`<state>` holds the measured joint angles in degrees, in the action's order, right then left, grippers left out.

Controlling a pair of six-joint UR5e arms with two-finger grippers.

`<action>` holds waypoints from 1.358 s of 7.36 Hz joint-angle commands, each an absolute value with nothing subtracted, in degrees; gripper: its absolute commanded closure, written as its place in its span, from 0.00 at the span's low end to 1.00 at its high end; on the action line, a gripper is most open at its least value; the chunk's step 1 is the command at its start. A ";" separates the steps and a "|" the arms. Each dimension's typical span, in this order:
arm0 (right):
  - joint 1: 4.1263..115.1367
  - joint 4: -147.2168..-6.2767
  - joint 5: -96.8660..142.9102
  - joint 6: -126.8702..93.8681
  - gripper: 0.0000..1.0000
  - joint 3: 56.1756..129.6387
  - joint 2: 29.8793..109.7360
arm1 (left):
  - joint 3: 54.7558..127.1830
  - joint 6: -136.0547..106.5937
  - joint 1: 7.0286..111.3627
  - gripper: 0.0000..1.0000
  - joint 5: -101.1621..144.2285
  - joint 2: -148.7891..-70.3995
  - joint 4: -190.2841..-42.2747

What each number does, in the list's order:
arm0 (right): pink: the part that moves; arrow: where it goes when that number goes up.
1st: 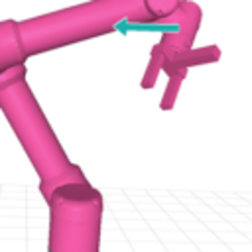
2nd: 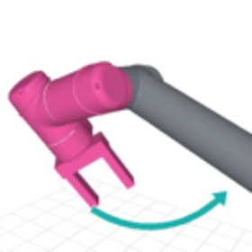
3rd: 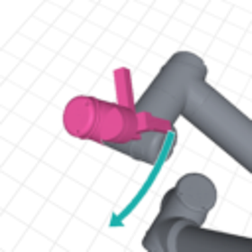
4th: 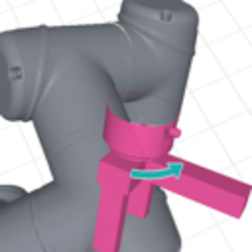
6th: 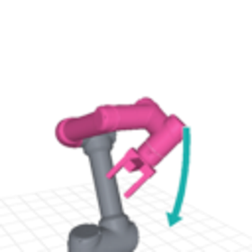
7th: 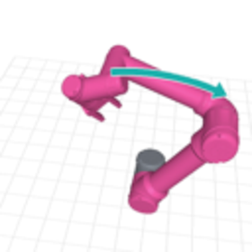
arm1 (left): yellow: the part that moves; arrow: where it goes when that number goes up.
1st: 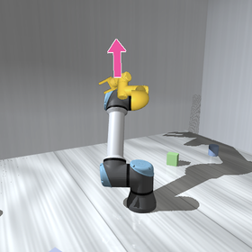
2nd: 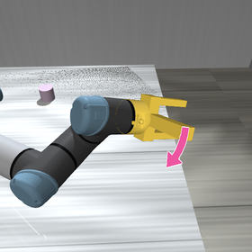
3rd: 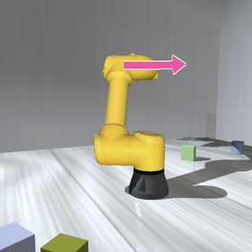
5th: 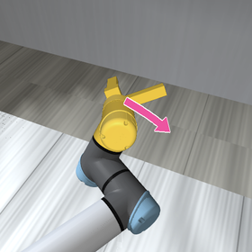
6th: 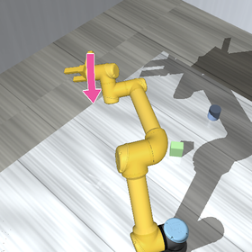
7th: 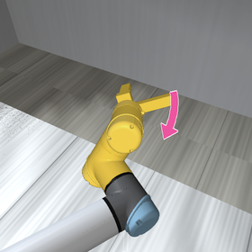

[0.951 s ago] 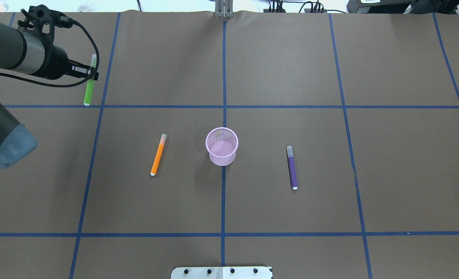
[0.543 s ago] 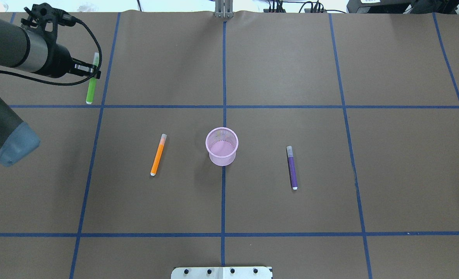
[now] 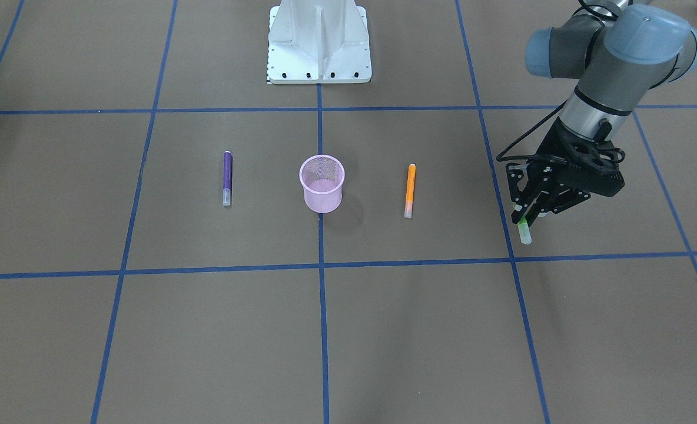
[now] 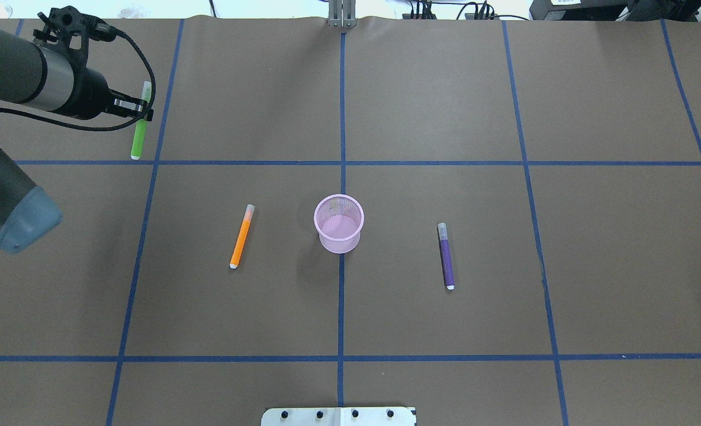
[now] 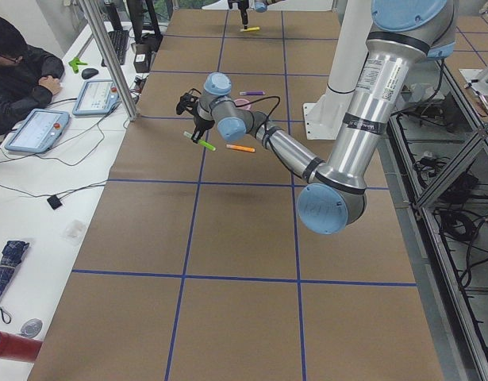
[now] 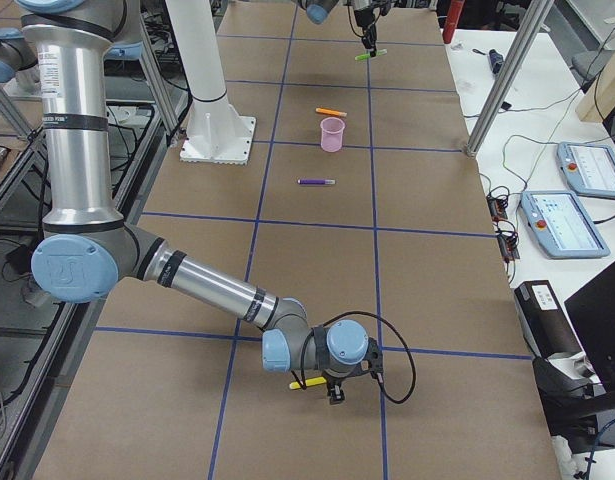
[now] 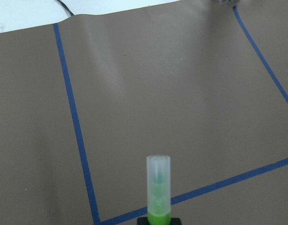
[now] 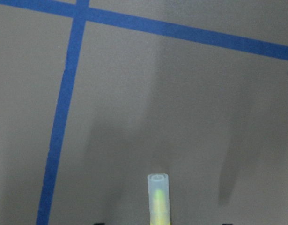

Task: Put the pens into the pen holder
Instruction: 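Hold the green highlighter raised while the right gripper grasps the yellow highlighter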

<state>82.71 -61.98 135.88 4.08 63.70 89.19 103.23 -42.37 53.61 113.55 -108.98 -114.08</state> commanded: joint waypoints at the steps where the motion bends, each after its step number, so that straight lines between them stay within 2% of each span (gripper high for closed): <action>1: 82.18 -61.96 135.79 4.04 0.21 63.54 89.12 | 103.18 -42.28 53.61 1.00 113.55 -108.98 -114.08; 3: 81.74 -61.96 135.79 4.04 0.28 63.46 89.12 | 103.18 -42.28 53.61 1.00 113.55 -108.98 -114.08; 7: 81.47 -61.96 135.79 4.04 0.48 63.02 89.03 | 103.18 -42.28 53.61 1.00 113.64 -108.90 -114.08; 10: 81.39 -61.96 135.70 4.13 0.50 63.02 89.03 | 103.18 -42.28 53.61 1.00 113.64 -108.90 -114.08</action>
